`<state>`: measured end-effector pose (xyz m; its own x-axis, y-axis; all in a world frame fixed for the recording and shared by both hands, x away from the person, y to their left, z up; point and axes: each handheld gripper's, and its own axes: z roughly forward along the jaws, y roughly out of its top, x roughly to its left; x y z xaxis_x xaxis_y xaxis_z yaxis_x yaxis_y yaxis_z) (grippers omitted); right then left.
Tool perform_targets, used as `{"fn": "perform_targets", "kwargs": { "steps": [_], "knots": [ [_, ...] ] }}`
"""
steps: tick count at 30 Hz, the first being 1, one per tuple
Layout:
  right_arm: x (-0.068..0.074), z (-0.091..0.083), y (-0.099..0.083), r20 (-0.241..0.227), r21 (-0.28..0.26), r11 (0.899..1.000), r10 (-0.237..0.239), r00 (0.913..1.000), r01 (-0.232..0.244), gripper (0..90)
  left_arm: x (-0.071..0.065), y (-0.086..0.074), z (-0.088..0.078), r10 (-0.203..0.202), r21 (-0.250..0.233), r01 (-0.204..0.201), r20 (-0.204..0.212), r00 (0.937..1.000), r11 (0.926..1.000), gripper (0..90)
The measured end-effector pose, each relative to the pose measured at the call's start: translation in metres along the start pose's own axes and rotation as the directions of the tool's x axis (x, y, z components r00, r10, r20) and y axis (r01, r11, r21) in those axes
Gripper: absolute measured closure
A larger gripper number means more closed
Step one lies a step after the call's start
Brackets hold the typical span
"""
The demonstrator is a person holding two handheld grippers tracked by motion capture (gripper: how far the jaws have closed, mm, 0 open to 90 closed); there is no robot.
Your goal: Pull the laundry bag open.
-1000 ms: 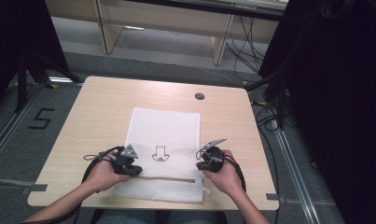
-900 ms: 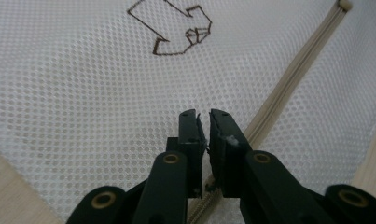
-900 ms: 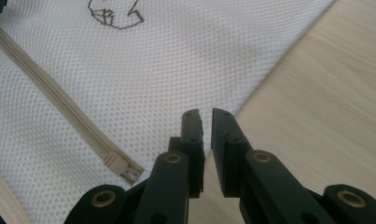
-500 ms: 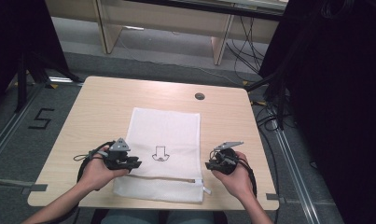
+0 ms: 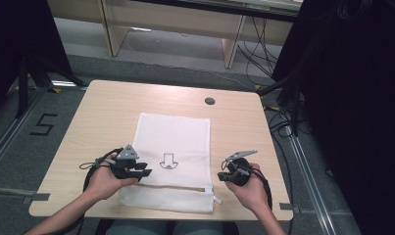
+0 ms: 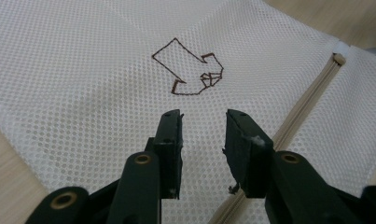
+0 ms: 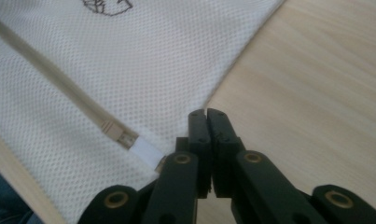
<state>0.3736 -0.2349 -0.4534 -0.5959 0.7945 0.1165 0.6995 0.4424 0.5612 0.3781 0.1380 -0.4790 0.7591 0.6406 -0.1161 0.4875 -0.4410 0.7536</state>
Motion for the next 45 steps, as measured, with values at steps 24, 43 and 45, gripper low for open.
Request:
{"fn": "perform_targets", "kwargs": {
  "steps": [24, 43, 45],
  "knots": [
    [0.014, -0.001, 0.005, -0.062, 0.069, 0.994, 0.085, 0.9945, -0.081, 90.0, -0.016, 0.01, 0.004, 0.016, -0.047, -0.014, 0.028, 0.9995, 0.9988, 54.3],
    [0.02, 0.03, 0.0, -0.073, 0.188, 0.982, 0.032, 0.9968, -0.017, 90.0, -0.052, 0.037, 0.044, 0.138, 0.003, -0.14, 0.169, 0.976, 0.9901, 57.8],
    [0.019, 0.033, -0.003, -0.092, 0.193, 0.981, 0.033, 0.9952, -0.015, 90.0, -0.056, 0.04, 0.049, 0.137, 0.0, -0.139, 0.19, 0.9723, 0.9902, 58.1]
  ]
}}
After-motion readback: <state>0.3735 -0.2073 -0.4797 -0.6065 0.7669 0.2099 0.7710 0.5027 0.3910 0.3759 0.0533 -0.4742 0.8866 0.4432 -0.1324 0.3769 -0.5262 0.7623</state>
